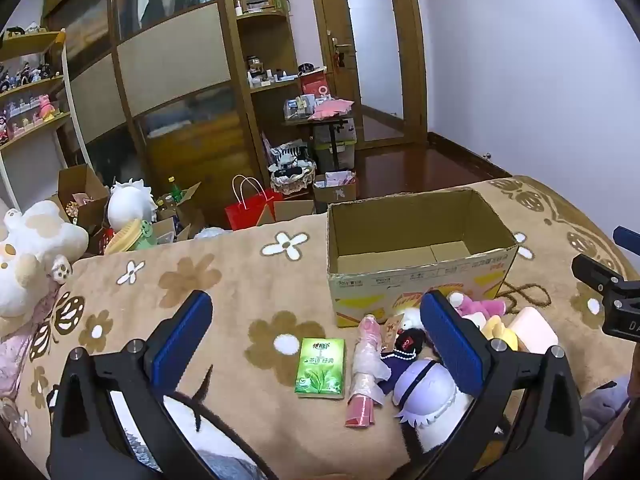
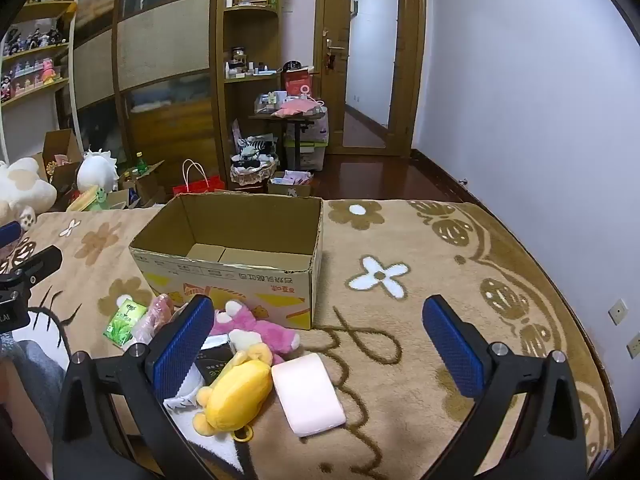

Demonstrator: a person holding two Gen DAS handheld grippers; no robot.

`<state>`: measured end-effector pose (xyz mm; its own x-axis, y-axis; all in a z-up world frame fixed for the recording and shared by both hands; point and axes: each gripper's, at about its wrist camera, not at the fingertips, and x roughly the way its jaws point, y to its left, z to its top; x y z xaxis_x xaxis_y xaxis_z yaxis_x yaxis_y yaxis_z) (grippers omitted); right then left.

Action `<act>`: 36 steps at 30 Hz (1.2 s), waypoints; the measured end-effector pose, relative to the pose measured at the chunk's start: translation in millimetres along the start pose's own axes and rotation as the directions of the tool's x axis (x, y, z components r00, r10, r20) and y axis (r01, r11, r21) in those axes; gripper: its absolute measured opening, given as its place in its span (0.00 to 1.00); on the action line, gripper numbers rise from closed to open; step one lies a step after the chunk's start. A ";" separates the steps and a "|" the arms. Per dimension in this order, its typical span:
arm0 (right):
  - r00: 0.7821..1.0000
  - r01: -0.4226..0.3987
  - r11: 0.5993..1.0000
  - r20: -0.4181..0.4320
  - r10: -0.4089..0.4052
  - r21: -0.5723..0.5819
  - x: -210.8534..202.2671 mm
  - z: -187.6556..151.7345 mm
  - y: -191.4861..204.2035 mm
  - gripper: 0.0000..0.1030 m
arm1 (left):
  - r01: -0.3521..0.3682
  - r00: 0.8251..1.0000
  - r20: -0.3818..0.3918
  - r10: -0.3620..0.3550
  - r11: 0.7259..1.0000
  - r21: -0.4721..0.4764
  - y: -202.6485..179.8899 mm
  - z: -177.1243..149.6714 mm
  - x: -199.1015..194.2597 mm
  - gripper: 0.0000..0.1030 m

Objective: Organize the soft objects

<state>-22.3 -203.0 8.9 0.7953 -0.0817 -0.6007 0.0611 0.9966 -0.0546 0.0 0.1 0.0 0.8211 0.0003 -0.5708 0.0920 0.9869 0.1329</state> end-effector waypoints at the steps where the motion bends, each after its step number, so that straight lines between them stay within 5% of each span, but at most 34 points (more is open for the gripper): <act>1: 1.000 -0.002 1.000 -0.007 0.002 0.001 0.3 0.0 0.0 1.00 | -0.003 1.000 -0.003 0.003 1.000 0.003 -0.1 0.0 0.1 1.00; 36: 1.000 0.010 1.000 -0.009 -0.010 -0.005 1.4 -3.0 0.1 1.00 | -0.013 1.000 -0.003 0.013 1.000 0.000 4.1 -2.5 2.7 1.00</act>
<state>-23.1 -203.0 5.6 0.7894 -0.0920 -0.6070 0.0660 0.9957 -0.0651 1.2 4.5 -2.9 0.8205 0.0135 -0.5715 0.0816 0.9867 0.1404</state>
